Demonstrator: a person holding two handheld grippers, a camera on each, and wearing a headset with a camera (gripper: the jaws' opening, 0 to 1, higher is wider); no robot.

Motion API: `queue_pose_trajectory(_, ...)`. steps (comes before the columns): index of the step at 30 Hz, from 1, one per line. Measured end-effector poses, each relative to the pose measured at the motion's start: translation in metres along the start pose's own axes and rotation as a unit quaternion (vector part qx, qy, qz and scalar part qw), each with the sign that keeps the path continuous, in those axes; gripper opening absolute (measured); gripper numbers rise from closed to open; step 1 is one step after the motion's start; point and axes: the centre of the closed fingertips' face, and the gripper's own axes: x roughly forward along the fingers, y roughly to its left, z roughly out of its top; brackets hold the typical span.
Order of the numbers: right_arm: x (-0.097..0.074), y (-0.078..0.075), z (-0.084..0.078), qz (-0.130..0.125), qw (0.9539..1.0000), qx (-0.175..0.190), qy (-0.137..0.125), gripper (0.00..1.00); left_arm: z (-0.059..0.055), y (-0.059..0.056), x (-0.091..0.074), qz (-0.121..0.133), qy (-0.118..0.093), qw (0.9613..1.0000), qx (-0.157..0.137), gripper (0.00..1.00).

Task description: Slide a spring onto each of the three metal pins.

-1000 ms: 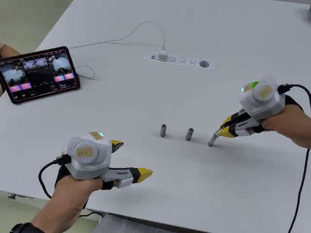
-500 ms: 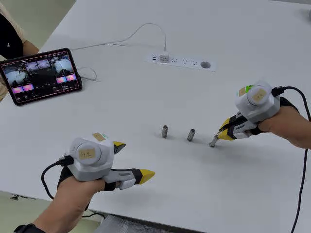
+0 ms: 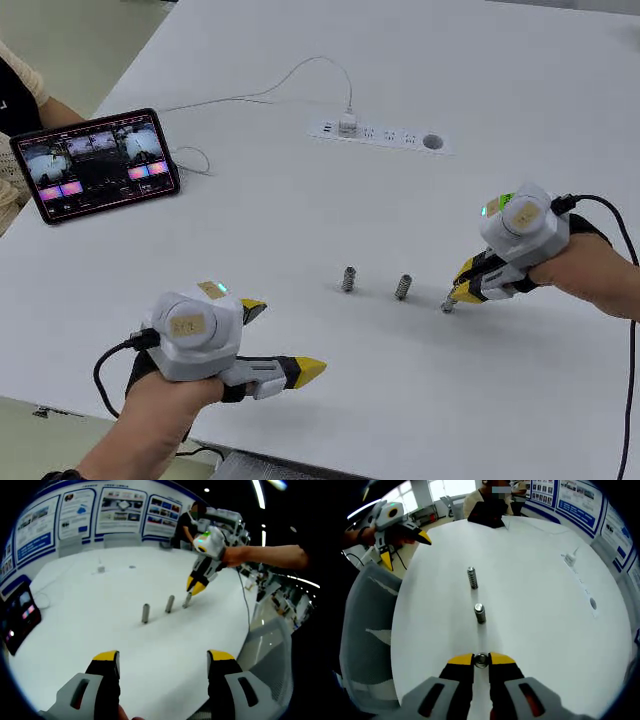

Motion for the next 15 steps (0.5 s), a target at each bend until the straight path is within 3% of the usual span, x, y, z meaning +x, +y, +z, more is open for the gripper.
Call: queue_pose_trajectory(15, 0.012, -0.001, -0.01, 0.001, 0.9999, 0.013, 0.002, 0.13, -0.003, 0.0, 0.0, 0.001, 0.005, 1.0, -0.001, 0.72)
